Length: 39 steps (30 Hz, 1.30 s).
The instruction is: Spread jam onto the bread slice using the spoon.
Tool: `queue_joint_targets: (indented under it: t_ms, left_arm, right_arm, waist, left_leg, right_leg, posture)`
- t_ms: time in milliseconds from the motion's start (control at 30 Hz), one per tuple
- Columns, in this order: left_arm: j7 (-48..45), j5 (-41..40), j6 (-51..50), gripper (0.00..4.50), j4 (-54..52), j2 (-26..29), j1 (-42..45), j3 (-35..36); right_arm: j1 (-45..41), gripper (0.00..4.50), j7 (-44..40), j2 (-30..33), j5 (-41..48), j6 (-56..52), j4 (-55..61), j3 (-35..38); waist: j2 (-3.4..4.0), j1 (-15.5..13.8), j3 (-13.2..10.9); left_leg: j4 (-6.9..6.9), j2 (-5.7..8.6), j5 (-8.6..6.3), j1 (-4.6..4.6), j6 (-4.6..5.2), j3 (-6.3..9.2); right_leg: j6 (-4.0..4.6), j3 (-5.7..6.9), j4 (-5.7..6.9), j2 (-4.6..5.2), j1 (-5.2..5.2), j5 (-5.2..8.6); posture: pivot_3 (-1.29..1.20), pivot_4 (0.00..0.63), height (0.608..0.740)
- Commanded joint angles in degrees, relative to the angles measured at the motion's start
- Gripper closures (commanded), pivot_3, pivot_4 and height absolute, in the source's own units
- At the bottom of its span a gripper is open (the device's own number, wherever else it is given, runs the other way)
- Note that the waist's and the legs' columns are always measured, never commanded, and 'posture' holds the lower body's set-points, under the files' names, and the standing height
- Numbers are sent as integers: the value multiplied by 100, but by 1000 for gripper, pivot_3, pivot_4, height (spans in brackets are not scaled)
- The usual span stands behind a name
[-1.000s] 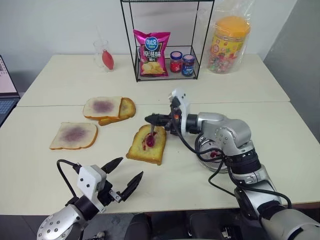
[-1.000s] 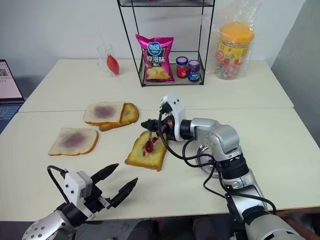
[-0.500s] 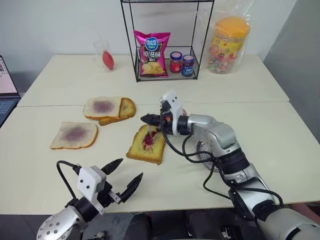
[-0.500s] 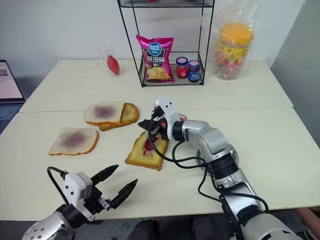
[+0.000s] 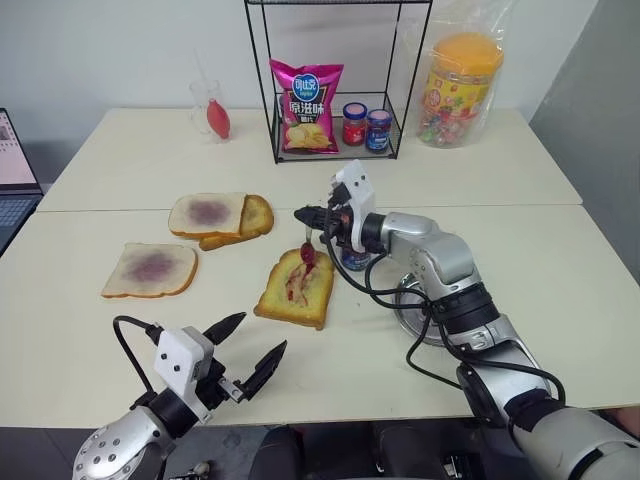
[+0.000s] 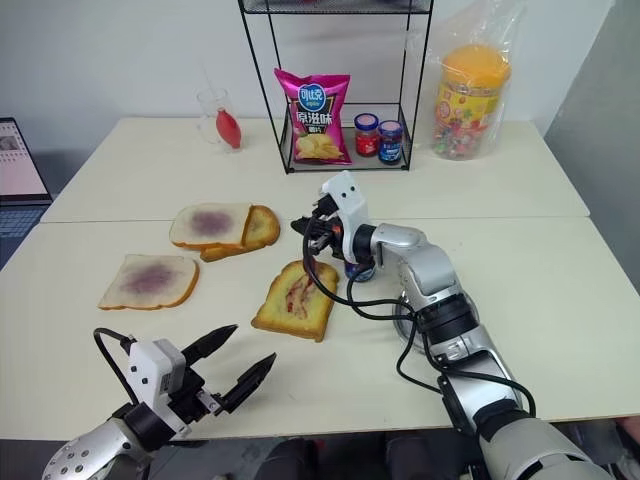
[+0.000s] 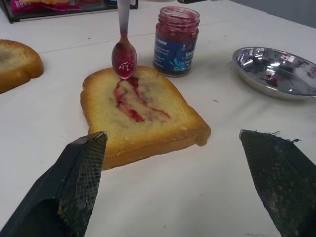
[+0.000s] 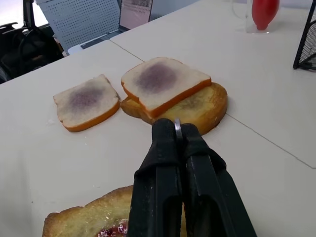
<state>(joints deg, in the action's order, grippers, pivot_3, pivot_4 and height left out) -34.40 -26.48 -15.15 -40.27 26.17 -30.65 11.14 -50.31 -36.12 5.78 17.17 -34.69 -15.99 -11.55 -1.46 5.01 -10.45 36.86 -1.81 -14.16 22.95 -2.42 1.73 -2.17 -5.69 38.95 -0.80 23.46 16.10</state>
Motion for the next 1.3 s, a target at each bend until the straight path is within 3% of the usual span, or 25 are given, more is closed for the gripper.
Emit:
queue_joint_targets:
  t_ms: [33,167,267,433,567,833,1000,1100,1300]
  left_arm:
    - [-31,-403,-157,0,-273,142,79,309]
    - [-450,-1408,-710,0,-303,744,-17,1162]
    - [-961,-1580,-790,0,-105,1323,-29,1768]
    - [-1324,-2303,-1488,0,756,2465,906,2691]
    - [-1797,-2811,-1975,0,1078,3435,2313,2135]
    - [-3238,-2505,-2032,0,1394,3920,3926,342]
    - [-3742,-2026,-1852,0,1903,3640,4994,-549]
    - [-3925,-1641,-1701,0,2075,3290,5533,-1139]
    - [-4135,-1290,-1528,0,2291,2872,5838,-1480]
  right_arm:
    - [-292,4454,-35,12,429,-390,437,504]
    - [-411,4454,36,49,1256,-1472,1205,1076]
    - [-423,4454,205,155,1629,-2039,1648,1387]
    - [-226,4454,468,692,1978,-2651,2337,1868]
    - [-10,4454,961,1148,2462,-3511,3120,2586]
    - [913,4454,1599,1731,3157,-5006,4576,3828]
    - [2049,4454,2011,1630,3091,-5249,5145,4628]
    - [2997,4454,2378,1203,2875,-4868,5356,5148]
    - [3679,4454,2724,305,3148,-4591,5467,5521]
  waist:
    - [0,0,0]
    - [1,-2,-4]
    - [-1,-2,-17]
    - [0,-43,-20]
    - [6,-52,-27]
    - [11,7,-29]
    - [11,-45,-29]
    - [9,-112,-27]
    - [12,-61,-28]
  left_leg:
    - [-1,0,0,0,0,1]
    - [-1,-2,0,5,0,7]
    - [-2,-11,0,12,0,23]
    - [-2,-3,0,9,0,30]
    - [4,6,1,15,0,35]
    - [-26,2,-10,39,-13,-5]
    - [-22,-4,-9,85,-13,21]
    - [-14,5,-9,90,-13,13]
    - [10,6,-9,86,-14,-4]
  right_leg:
    - [0,1,0,0,0,0]
    - [4,5,3,-1,4,-2]
    - [8,21,3,-7,11,1]
    - [3,30,2,-3,7,15]
    - [-4,34,0,1,5,12]
    - [7,0,3,-3,49,10]
    - [15,25,3,-9,83,15]
    - [13,18,2,-3,80,16]
    - [-4,-1,5,-2,75,11]
  posture:
    - [0,150,740]
    - [0,150,740]
    - [0,150,740]
    - [0,150,740]
    - [0,150,740]
    - [0,150,740]
    - [0,150,740]
    - [0,150,740]
    - [0,150,740]
